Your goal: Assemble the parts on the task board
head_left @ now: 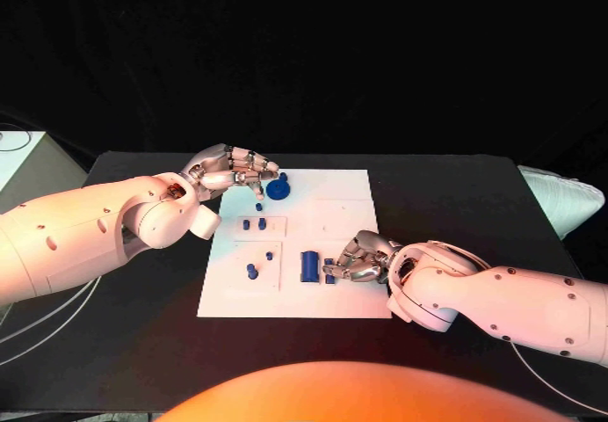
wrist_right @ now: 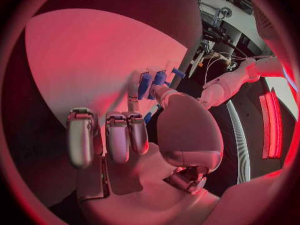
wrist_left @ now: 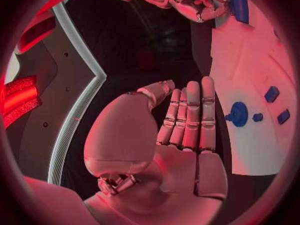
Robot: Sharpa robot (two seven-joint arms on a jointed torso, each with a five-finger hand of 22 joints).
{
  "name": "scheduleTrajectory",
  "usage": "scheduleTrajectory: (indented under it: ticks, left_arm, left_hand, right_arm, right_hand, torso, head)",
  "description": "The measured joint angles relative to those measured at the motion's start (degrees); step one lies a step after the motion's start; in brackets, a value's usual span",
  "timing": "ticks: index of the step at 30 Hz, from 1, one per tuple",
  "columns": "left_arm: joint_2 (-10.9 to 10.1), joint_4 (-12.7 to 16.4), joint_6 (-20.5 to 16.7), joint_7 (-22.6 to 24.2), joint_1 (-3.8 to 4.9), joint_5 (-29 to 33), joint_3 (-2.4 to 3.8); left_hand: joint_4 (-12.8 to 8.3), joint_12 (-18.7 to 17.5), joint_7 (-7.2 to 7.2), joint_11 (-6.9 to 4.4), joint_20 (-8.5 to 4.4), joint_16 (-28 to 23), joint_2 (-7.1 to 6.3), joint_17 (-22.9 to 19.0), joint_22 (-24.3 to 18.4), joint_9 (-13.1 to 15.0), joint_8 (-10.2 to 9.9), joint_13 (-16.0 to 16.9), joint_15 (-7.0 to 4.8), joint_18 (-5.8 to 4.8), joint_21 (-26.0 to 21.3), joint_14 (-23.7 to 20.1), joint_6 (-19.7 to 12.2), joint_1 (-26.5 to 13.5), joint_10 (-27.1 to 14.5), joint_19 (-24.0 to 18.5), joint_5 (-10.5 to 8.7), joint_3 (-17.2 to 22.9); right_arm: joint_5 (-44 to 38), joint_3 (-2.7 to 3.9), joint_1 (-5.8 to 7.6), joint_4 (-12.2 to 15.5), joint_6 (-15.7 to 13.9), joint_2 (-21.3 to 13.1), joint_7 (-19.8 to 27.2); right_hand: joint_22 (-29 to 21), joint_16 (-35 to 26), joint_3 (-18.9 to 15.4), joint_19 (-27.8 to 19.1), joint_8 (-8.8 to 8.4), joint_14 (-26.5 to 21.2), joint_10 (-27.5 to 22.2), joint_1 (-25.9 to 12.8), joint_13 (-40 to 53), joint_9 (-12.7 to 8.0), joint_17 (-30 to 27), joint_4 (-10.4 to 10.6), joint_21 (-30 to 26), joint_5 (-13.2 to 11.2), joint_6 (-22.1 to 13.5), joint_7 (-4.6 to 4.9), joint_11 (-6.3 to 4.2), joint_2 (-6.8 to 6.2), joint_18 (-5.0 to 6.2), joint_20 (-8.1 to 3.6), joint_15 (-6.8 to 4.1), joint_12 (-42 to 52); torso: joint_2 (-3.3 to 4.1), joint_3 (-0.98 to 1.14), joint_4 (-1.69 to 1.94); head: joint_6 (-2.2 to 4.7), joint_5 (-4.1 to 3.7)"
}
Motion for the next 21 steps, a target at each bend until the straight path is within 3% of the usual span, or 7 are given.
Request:
scheduleTrajectory:
  ticks: [8, 17, 21]
  left_arm:
    - [0.0, -0.1, 0.0, -0.1, 0.00, 0.0, 0.00]
    - [0.0, -0.2, 0.1, -0.1, 0.00, -0.1, 0.00]
    - [0.0, -0.2, 0.1, -0.1, 0.00, -0.1, 0.00]
  left_hand:
    - [0.0, 0.0, 0.00, -0.21, 0.00, 0.0, 0.00, 0.0, 0.0, 0.0, 0.0, 0.0, 0.22, 0.00, 0.0, -0.2, 0.0, 0.0, -0.2, 0.0, 0.00, 0.0]
    - [0.0, 0.0, 0.00, -0.21, 0.00, 0.0, 0.00, 0.0, 0.0, 0.0, 0.0, 0.0, 0.22, 0.00, 0.0, -0.2, 0.0, 0.0, -0.2, 0.0, 0.00, 0.0]
    - [0.0, 0.0, 0.00, -0.21, 0.00, 0.0, 0.00, 0.0, 0.0, 0.0, 0.0, 0.0, 0.22, -0.01, 0.0, -0.2, 0.0, 0.0, -0.2, 0.0, 0.00, 0.0]
  right_arm:
    - [-0.3, -0.02, -0.02, 0.2, -0.3, -0.1, 0.1]
    - [-0.5, 0.00, -0.07, 0.9, -0.8, -0.6, 0.5]
    - [-0.8, 0.01, -0.12, 1.1, -0.9, -1.4, 1.2]
  right_hand:
    - [0.0, 0.0, -2.5, 0.0, 0.00, 0.0, 0.0, -2.0, 0.0, -0.2, 0.0, 0.1, 0.0, -1.7, 0.0, 0.00, 0.00, 0.10, 0.00, 0.00, 0.00, 0.0]
    - [0.0, 0.0, -3.3, 0.0, 0.00, 0.0, -0.2, -2.7, 0.0, -0.4, 0.0, -0.1, 0.0, -1.7, 0.0, 0.00, -0.17, 0.40, 0.00, 0.00, 0.00, 0.0]
    - [0.0, 0.0, -3.5, 0.0, 0.00, 0.0, -0.2, 2.6, 0.0, -0.6, 0.0, -1.6, -0.3, -5.6, 0.0, 0.00, -0.20, 0.54, 0.00, 0.00, 0.00, 0.0]
  torso:
    - [-0.01, 0.01, 0.03]
    - [-0.03, 0.02, 0.01]
    - [-0.03, 0.02, 0.03]
  head:
    - [0.00, 0.07]
    - [0.00, 0.08]
    - [0.00, 0.11]
